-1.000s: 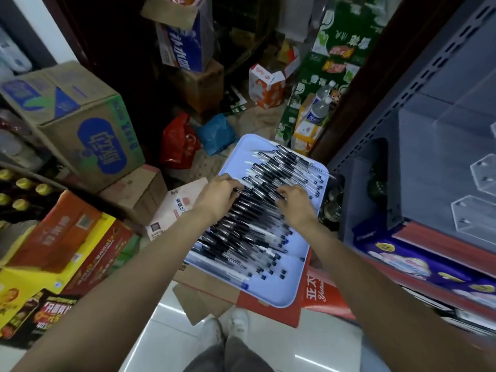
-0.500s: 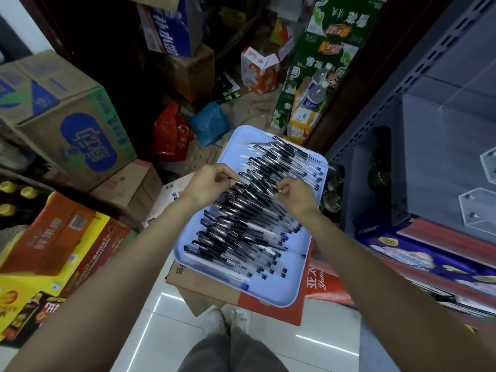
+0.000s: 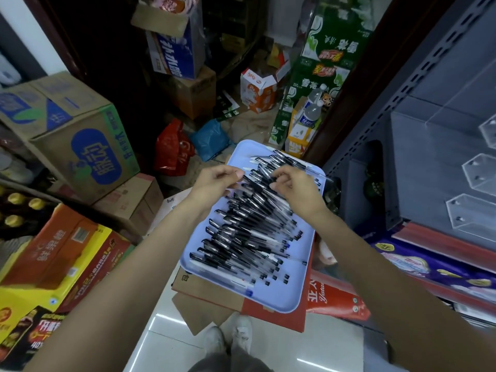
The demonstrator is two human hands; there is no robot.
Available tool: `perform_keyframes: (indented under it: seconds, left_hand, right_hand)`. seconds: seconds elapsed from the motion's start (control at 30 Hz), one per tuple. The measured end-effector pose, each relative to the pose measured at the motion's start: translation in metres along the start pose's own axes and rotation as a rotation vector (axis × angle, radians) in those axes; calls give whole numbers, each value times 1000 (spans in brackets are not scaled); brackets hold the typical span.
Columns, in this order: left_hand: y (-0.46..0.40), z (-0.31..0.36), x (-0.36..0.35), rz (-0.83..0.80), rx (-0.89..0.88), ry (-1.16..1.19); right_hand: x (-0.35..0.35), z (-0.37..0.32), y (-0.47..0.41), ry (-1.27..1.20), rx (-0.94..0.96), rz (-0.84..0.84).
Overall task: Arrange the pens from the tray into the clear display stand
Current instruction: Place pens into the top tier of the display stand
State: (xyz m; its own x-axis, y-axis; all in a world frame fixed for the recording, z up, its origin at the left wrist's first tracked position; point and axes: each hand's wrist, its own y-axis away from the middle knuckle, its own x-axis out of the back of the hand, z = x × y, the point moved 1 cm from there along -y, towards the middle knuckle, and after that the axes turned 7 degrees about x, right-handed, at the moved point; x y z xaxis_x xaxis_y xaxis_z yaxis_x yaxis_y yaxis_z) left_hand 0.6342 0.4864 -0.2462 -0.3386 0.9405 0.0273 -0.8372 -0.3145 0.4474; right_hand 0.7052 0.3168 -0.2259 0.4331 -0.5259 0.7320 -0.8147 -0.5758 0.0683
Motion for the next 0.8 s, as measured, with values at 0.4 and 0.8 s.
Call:
perform_keyframes:
  seconds: [0.4, 0.8]
  left_hand:
    - [49, 121, -76, -16, -369, -11]
    - [91, 176, -301, -363, -601, -285]
  right_hand:
    - [116, -47, 38, -166, 73, 273]
    - [303, 37, 122, -840, 177, 748]
